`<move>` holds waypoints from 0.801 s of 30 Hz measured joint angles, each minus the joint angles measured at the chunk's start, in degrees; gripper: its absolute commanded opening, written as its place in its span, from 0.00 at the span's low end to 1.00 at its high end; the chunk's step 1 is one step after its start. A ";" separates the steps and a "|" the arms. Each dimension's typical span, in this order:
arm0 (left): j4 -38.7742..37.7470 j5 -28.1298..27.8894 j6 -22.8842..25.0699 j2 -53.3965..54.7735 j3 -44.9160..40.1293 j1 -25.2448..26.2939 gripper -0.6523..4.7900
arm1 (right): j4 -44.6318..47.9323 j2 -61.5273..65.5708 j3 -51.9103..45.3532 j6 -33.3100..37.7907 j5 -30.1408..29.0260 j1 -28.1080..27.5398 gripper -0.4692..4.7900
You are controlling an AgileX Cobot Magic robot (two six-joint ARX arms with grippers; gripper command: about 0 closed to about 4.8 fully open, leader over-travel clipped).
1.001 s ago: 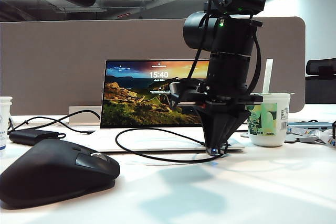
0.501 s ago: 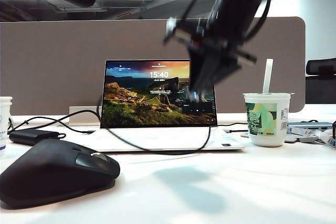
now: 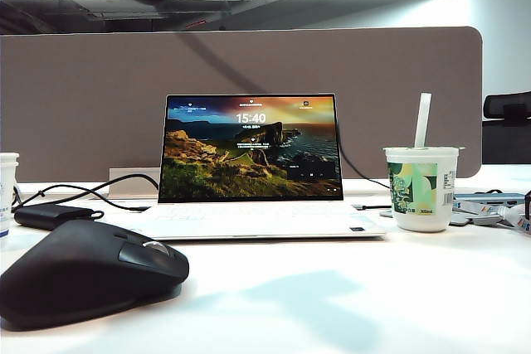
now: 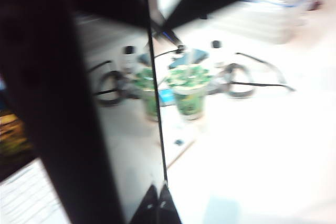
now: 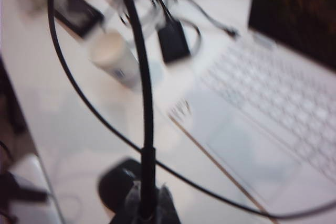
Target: Pick up the black phone, pick up the charger plug, insert the charger plug into the phone's charging port, and finally place the connected phone back on the desk.
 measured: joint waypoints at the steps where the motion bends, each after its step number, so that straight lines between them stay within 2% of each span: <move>1: 0.02 1.42 0.00 0.00 0.00 0.00 0.11 | 1.46 -0.74 0.00 0.87 -1.53 -0.48 0.08; 6: 0.00 8.11 0.00 0.00 0.00 0.00 0.11 | 11.56 -4.26 0.00 5.92 -10.40 -2.34 0.08; 12: 0.00 13.27 0.02 1.16 0.00 0.00 0.11 | 21.73 -5.66 -0.02 6.95 -19.78 -2.12 0.08; 18: 1.70 19.28 -0.07 3.56 0.00 0.02 0.11 | 28.96 -6.10 -0.02 10.34 -24.26 -2.03 0.08; 24: 7.37 20.15 -0.26 4.72 0.00 0.04 0.11 | 36.20 -6.58 -0.02 14.93 -30.88 -2.05 0.08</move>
